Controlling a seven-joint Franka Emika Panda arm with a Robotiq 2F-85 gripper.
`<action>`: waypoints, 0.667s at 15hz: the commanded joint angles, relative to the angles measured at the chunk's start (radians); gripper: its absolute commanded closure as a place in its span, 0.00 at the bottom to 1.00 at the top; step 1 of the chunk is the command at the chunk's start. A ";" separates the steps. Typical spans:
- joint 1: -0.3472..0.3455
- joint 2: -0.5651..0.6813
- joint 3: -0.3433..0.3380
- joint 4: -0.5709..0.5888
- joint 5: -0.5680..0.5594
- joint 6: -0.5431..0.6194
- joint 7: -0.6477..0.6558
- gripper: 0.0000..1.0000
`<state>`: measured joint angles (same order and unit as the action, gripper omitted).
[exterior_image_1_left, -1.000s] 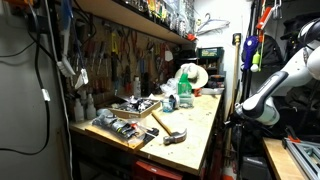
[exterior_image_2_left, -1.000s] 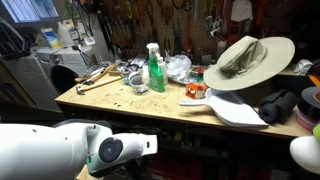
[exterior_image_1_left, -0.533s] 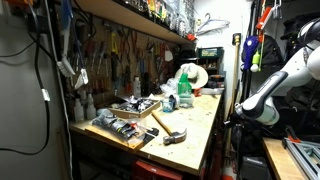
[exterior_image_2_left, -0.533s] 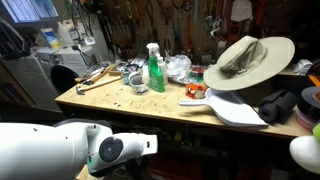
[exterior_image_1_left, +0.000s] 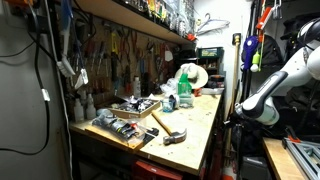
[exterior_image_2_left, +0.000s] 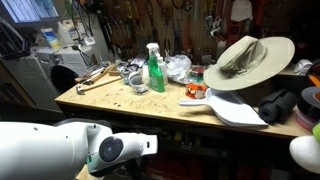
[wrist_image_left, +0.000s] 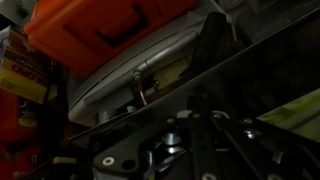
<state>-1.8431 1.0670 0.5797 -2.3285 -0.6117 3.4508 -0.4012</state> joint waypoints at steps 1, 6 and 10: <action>0.096 -0.054 0.051 -0.002 -0.014 0.066 0.067 1.00; 0.122 -0.198 0.025 -0.056 -0.025 0.018 0.072 1.00; 0.139 -0.325 0.048 -0.082 0.000 -0.094 0.025 1.00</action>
<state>-1.7374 0.8654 0.5667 -2.3818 -0.6171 3.4243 -0.3974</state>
